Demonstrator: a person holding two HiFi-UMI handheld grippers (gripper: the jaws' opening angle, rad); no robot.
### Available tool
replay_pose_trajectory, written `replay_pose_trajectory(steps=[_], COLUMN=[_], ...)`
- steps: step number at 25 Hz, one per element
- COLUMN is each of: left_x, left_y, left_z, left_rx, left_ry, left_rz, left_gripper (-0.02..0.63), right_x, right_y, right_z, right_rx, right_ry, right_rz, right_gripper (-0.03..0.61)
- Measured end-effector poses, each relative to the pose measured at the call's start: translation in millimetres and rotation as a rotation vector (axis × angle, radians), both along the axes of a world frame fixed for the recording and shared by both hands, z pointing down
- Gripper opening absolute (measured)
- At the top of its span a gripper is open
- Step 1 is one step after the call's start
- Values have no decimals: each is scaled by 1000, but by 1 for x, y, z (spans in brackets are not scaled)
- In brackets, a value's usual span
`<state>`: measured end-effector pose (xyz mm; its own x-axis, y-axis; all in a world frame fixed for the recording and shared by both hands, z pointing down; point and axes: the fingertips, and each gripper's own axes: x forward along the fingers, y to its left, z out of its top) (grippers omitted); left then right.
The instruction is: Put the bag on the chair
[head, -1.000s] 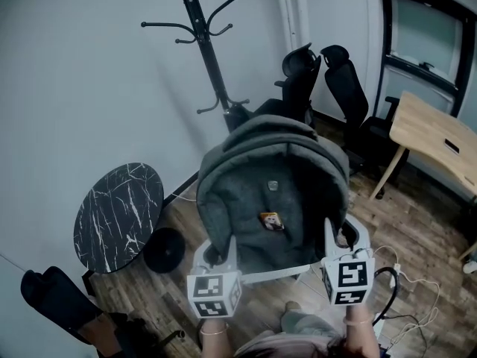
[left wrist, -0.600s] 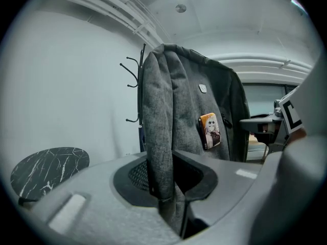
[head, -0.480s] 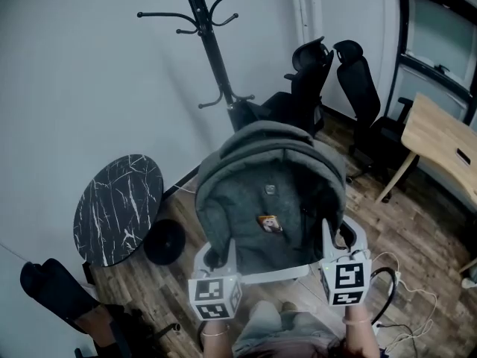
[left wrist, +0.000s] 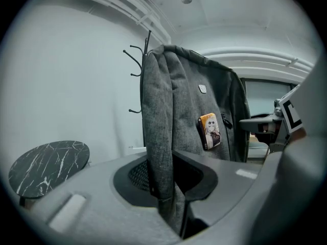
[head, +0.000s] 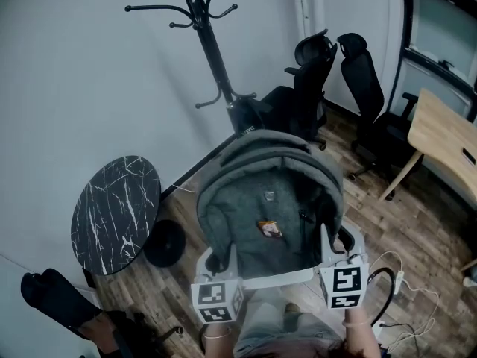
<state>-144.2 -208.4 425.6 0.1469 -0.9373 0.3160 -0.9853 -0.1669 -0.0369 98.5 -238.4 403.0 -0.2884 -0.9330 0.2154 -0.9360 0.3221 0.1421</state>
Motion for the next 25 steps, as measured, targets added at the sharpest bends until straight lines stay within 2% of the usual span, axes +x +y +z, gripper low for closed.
replay_pose_trajectory(steps=[7,25], left_x=[-13,-43], left_y=[-28,-93], left_z=[27,112], left_rx=[-29,-170], left_ry=[1,27], left_rz=[7,8], left_gripper=[83,83], right_x=[-13,-45], right_y=[-27,-95], right_z=[26,108], right_rx=[-25,-158], right_ry=[21,74], right_rz=[25,45], right_gripper=[81,81])
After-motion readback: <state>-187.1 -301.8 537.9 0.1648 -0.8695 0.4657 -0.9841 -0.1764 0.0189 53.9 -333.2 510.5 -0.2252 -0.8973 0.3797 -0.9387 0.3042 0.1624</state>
